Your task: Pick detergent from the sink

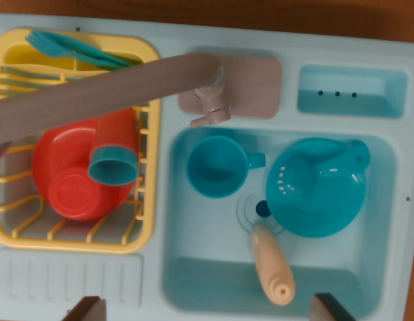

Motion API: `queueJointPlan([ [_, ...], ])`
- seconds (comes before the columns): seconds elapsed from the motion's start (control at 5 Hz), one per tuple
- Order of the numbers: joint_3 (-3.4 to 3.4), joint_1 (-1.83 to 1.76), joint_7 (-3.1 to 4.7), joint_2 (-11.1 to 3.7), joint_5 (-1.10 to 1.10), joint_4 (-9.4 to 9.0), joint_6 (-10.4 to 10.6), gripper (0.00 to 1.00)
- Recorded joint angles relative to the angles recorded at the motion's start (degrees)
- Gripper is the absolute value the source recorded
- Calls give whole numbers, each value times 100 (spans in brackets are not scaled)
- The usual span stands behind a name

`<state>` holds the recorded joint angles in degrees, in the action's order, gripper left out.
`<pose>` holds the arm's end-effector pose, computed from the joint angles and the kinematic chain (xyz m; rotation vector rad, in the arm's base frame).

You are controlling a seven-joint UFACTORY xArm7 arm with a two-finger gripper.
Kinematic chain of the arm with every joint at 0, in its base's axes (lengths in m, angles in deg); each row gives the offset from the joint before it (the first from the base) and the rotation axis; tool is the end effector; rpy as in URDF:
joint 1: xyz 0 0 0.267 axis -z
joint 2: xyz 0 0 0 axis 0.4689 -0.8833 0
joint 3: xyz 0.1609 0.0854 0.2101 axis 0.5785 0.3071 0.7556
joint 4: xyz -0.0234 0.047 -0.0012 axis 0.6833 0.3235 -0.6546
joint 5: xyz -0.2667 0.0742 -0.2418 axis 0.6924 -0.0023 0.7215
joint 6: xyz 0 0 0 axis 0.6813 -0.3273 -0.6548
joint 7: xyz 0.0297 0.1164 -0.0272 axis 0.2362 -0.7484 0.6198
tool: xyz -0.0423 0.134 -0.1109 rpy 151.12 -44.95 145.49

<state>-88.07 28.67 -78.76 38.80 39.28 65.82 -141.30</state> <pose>0.4742 -0.0126 0.2921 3.1172 0.0799 -0.1723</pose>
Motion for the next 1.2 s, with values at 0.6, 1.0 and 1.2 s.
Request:
queueJointPlan([
  [0.6, -27, 18, 90, -1, -4, -158, 166, 0],
  [1.0, -56, 38, 189, -1, -9, -331, 348, 0],
  [1.2, -89, 60, 303, -2, -14, -532, 558, 0],
])
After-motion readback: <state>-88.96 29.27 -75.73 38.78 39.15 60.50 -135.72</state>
